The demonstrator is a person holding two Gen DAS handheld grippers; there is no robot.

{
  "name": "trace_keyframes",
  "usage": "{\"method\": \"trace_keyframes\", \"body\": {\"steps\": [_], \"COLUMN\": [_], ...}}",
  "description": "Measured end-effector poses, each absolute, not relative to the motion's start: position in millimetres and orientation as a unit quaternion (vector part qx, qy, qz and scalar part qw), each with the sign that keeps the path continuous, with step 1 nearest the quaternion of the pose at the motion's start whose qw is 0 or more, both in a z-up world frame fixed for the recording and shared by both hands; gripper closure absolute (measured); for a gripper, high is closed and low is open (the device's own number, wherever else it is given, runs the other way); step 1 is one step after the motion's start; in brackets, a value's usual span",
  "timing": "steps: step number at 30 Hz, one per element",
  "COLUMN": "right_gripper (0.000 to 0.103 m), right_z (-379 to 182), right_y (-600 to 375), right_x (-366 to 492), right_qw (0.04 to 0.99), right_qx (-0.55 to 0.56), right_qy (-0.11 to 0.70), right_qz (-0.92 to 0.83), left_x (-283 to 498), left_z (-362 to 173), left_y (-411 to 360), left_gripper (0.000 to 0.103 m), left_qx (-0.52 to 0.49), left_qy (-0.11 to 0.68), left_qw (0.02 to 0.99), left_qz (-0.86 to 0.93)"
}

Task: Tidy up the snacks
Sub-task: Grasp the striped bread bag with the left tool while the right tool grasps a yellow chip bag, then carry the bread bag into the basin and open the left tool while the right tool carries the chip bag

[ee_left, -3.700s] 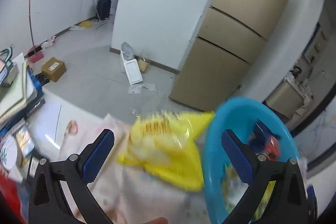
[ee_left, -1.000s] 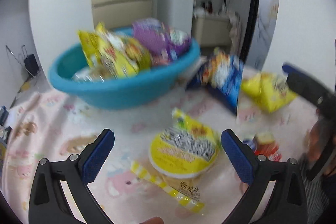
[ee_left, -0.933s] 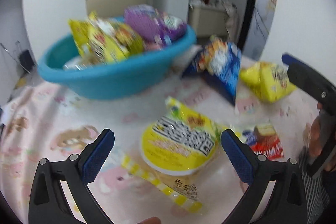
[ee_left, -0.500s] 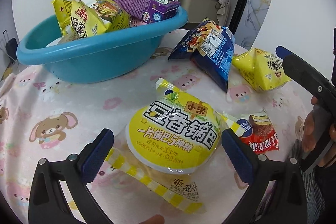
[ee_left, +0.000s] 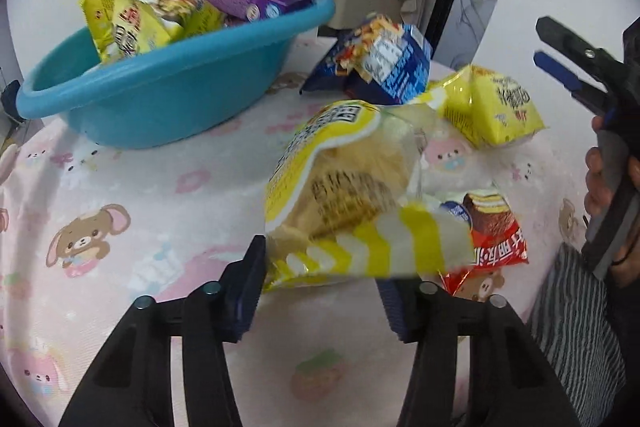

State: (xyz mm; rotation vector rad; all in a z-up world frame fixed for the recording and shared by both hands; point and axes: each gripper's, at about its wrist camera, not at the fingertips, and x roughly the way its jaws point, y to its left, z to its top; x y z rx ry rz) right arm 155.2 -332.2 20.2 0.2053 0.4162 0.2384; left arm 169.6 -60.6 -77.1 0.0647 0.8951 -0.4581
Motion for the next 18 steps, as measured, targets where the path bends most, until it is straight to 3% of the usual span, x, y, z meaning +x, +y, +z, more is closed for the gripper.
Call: {"method": "trace_keyframes", "body": {"steps": [4,8,13,18], "right_gripper": [0.000,0.000,0.000,0.000], "right_z": [10,-26,-47,-55], "right_y": [-373,-391,-359,-369], "right_x": [168,199,215,218], "right_qw": [0.957,0.920,0.917,0.908], "right_qx": [0.164,0.217,0.130,0.158], "right_qy": [0.221,0.318,0.371,0.380], "right_qz": [0.092,0.076,0.068,0.082], "left_x": [166,162,162,159], "left_z": [-69,-68,-67,-64], "left_y": [-58,-59,-59,-59], "left_gripper": [0.055,0.057,0.058,0.060], "left_qx": [0.028,0.027,0.026,0.025], "left_qy": [0.412,0.405,0.401,0.397], "left_qw": [0.882,0.884,0.885,0.885], "left_qz": [-0.225,-0.233,-0.235,-0.240]}}
